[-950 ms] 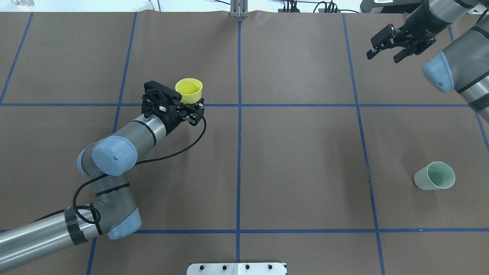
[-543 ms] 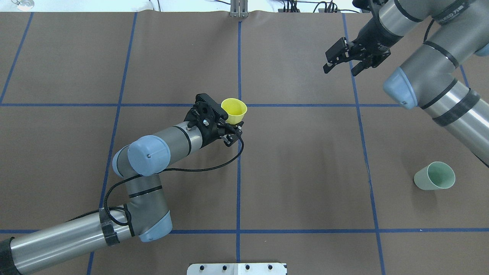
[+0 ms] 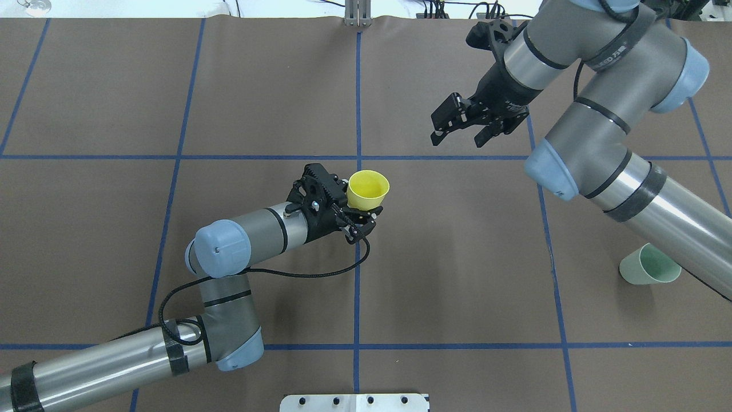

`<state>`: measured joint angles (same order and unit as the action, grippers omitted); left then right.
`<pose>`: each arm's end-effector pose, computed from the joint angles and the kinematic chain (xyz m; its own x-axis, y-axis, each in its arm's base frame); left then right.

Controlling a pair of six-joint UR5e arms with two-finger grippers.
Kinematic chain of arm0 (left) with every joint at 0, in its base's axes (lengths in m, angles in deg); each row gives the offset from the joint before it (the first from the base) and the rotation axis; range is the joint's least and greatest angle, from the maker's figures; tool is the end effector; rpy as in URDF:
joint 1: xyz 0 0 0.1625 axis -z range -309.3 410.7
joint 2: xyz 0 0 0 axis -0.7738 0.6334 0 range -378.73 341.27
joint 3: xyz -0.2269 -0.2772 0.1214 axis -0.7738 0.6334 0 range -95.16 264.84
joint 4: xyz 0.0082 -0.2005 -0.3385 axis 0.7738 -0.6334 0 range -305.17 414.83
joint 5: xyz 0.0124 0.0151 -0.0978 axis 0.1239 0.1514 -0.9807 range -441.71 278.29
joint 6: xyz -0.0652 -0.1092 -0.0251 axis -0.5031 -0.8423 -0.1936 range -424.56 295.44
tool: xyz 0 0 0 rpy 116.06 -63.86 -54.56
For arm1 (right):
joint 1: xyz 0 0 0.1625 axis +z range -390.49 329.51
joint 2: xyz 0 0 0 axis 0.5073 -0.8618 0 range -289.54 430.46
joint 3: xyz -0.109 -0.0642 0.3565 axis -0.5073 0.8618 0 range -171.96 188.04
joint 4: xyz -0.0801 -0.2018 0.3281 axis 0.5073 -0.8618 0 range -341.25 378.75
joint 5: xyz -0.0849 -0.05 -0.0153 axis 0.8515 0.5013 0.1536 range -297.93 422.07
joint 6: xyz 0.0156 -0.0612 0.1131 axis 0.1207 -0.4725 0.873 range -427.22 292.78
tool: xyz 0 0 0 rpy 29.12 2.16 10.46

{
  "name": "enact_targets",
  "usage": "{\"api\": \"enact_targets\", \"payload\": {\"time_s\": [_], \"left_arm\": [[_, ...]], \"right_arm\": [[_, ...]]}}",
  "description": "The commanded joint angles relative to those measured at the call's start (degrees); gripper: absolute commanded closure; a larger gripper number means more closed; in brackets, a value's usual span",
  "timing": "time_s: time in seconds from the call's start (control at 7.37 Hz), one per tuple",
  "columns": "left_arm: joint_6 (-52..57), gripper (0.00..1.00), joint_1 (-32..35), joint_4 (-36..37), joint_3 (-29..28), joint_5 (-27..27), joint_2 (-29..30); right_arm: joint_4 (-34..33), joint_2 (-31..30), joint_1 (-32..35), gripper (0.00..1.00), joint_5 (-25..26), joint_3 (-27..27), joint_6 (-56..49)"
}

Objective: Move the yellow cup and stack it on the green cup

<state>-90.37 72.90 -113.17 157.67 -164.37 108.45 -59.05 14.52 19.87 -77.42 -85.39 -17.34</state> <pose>0.5821 -0.3995 0.2205 0.3867 0.8066 -0.4471 0.3301 0.3316 0.8838 -0.3779 -0.5106 0.2290 0.3995 -0.1740 0.9001 0.1663 0.9793 0.1155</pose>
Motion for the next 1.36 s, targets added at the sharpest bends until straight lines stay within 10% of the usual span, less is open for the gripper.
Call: {"api": "enact_targets", "payload": {"time_s": [0.0,1.22], "left_arm": [[0.0,0.43,-1.1,-3.9,-0.3,0.0,0.1],[-0.1,0.42,-1.4,-6.1,0.6,0.1,0.6]], "right_arm": [[-0.2,3.0,-3.6,0.02,4.6,0.5,1.2],[9.2,1.3,-7.1,0.15,3.2,2.1,1.5]]}}
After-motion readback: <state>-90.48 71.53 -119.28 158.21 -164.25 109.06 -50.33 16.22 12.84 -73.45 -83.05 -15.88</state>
